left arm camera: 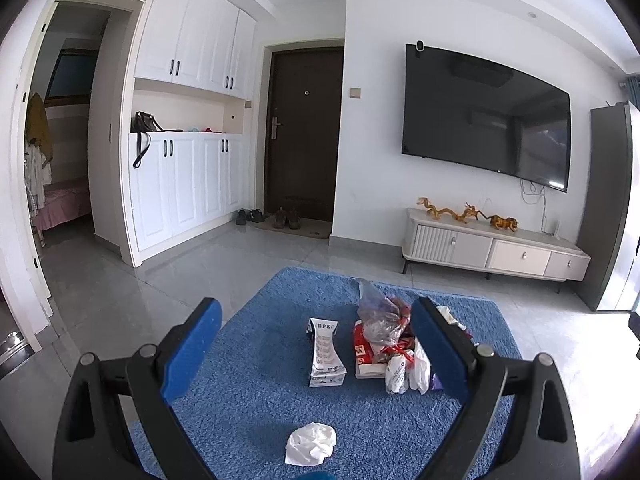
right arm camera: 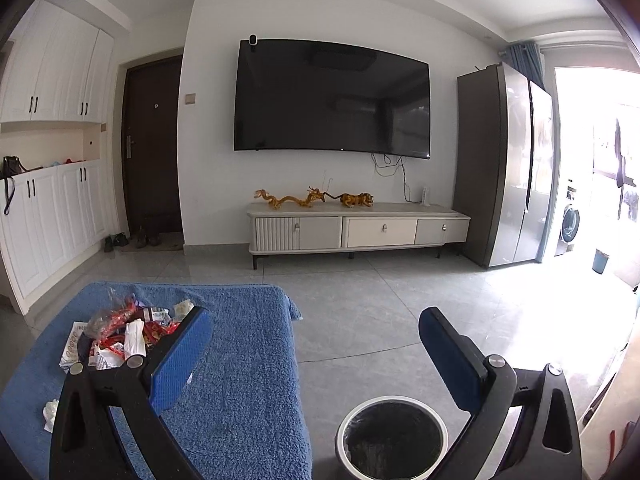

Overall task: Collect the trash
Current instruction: 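Move both tools toward the trash pile on the blue rug, then grasp the white tissue with the left tool while the right tool grasps a clear plastic bag, then carry tissue and plastic bag over the bin and open both tools, then grasp a white plastic bag with the left tool while the right tool grasps the purple wrapper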

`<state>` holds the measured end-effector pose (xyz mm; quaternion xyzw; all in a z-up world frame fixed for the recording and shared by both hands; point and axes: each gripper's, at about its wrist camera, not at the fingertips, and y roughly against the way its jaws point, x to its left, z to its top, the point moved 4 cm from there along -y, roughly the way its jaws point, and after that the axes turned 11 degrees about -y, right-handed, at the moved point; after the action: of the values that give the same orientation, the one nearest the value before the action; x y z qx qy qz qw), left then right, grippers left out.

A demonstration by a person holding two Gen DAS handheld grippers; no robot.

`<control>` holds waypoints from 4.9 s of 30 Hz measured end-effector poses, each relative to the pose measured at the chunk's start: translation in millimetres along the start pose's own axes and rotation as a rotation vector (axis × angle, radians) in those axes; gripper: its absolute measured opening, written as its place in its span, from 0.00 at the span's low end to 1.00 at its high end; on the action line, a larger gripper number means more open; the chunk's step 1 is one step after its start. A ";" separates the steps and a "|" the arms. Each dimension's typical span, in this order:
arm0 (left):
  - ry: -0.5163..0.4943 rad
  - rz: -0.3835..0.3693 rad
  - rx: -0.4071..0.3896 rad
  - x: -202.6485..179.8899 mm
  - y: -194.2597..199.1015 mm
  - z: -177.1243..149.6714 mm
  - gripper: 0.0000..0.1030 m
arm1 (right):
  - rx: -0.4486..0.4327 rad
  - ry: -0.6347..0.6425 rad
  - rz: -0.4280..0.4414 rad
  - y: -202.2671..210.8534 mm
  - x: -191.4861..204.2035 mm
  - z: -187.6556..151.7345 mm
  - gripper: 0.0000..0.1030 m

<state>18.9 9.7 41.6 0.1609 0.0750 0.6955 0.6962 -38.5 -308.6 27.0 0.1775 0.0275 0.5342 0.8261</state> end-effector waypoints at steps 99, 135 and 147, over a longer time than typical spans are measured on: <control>-0.127 -0.647 0.508 -112.7 -96.1 -104.0 0.16 | 0.514 -0.174 0.477 -119.2 -9.1 -117.9 0.31; -0.253 -0.955 0.481 -381.3 -110.3 -34.6 0.30 | 0.404 -0.211 0.042 -118.0 -194.9 -79.3 0.54; -0.181 -0.714 0.339 -137.2 -128.7 -7.8 0.31 | 0.301 -0.077 0.315 -72.8 -20.3 -21.6 0.54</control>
<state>135.0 -123.1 -24.4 0.2977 0.1781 0.3710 0.8614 11.3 -347.8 -19.6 0.3210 0.0472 0.6392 0.6973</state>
